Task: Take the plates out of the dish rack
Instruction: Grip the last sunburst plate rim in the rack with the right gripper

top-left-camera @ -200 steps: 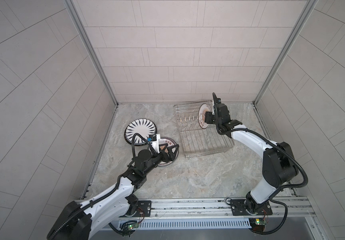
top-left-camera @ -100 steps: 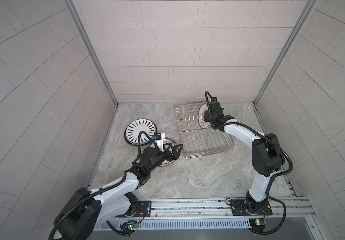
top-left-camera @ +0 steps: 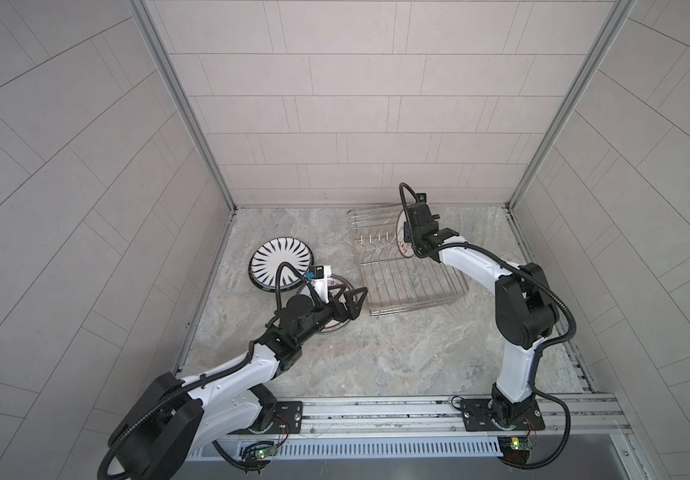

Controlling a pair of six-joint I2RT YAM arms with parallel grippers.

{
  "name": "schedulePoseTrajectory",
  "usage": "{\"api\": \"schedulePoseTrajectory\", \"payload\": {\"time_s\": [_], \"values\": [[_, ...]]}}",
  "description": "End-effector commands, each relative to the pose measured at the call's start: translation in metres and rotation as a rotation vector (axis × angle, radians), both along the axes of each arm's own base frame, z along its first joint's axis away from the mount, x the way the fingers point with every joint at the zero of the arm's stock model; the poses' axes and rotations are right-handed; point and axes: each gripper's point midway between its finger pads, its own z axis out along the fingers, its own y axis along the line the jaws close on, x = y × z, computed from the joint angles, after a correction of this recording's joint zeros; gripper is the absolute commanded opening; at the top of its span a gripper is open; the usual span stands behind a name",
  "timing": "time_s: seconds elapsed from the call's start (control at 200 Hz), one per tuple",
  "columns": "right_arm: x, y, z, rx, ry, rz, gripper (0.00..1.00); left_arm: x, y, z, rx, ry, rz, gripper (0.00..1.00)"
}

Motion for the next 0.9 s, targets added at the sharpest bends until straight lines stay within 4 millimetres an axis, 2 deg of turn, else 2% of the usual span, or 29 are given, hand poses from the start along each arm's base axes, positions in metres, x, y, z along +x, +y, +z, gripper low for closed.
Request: {"api": "schedulePoseTrajectory", "payload": {"time_s": [0.0,0.125,0.145,0.355,0.751,0.896], "values": [[0.001,0.0,0.0,-0.021,0.008,-0.02,0.16,-0.001,0.003,0.016,-0.037,-0.051,0.015,1.0],[-0.001,0.003,0.006,-0.057,0.0,-0.031,0.13,-0.002,0.006,0.025,-0.051,-0.077,0.028,1.0],[-0.001,0.003,0.007,-0.062,-0.003,-0.033,0.13,-0.004,0.009,0.016,-0.04,-0.062,0.031,1.0],[-0.008,0.003,0.026,-0.084,-0.038,-0.042,0.1,-0.007,0.017,0.016,-0.045,-0.07,0.057,1.0],[-0.042,0.001,0.084,-0.148,-0.166,-0.058,0.1,-0.007,0.019,0.011,-0.039,-0.061,0.068,1.0],[-0.06,-0.002,0.102,-0.185,-0.212,-0.081,0.1,-0.008,0.02,0.01,-0.045,-0.061,0.069,1.0]]}}
